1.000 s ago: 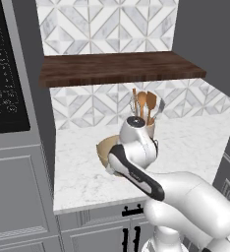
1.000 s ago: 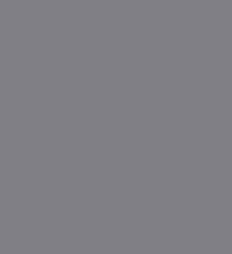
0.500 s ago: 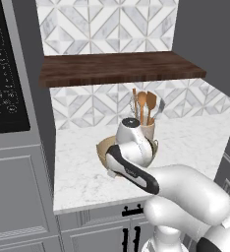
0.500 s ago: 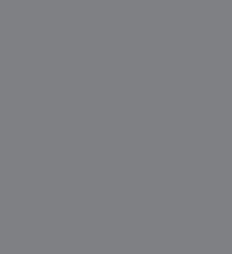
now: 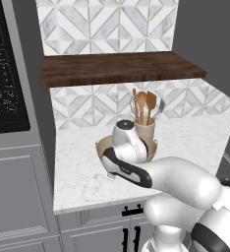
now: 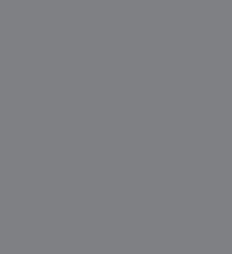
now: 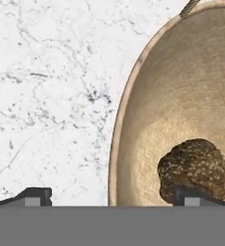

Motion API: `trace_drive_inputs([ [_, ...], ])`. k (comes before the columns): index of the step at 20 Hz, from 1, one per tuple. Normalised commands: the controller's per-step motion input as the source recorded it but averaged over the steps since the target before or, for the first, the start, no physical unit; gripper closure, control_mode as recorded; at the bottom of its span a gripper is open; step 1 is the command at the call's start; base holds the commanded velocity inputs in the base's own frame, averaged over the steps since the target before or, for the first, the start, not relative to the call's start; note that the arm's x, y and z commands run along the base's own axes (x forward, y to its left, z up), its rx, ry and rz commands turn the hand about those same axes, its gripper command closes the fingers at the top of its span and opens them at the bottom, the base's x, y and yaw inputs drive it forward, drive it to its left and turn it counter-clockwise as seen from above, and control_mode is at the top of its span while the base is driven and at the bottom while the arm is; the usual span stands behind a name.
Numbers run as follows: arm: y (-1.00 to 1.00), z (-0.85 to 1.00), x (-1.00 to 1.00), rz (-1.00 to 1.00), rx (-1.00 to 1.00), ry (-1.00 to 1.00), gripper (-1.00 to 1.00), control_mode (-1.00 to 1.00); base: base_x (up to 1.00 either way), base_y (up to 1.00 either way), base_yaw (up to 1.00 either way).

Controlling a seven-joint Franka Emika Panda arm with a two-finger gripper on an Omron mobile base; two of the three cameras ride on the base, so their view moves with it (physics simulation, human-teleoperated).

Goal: Open the cabinet, pick up the bread from the cabinet and place it in the basket. Then move the basket to the dining counter.

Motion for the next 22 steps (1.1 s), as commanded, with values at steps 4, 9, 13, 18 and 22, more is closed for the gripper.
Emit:
trace_drive_inputs([
  [4, 0.0, -0.47, -0.04, 0.1, -0.06, 0.02, 1.0, -1.0, 0.0, 0.0, 0.0],
  [9, -0.14, -0.25, -0.17, 0.1, -0.04, -0.03, 1.0, -1.0, 0.0, 0.0, 0.0],
  [13, -0.38, -0.14, -0.22, 0.09, -0.05, -0.07, 1.0, -1.0, 0.0, 0.0, 0.0],
  [18, -0.4, 0.24, -0.33, 0.17, -0.01, -0.1, 1.0, -1.0, 0.0, 0.0, 0.0],
  [22, 0.0, 0.97, -0.16, 0.18, 0.0, -0.13, 1.0, -1.0, 0.0, 0.0, 0.0],
])
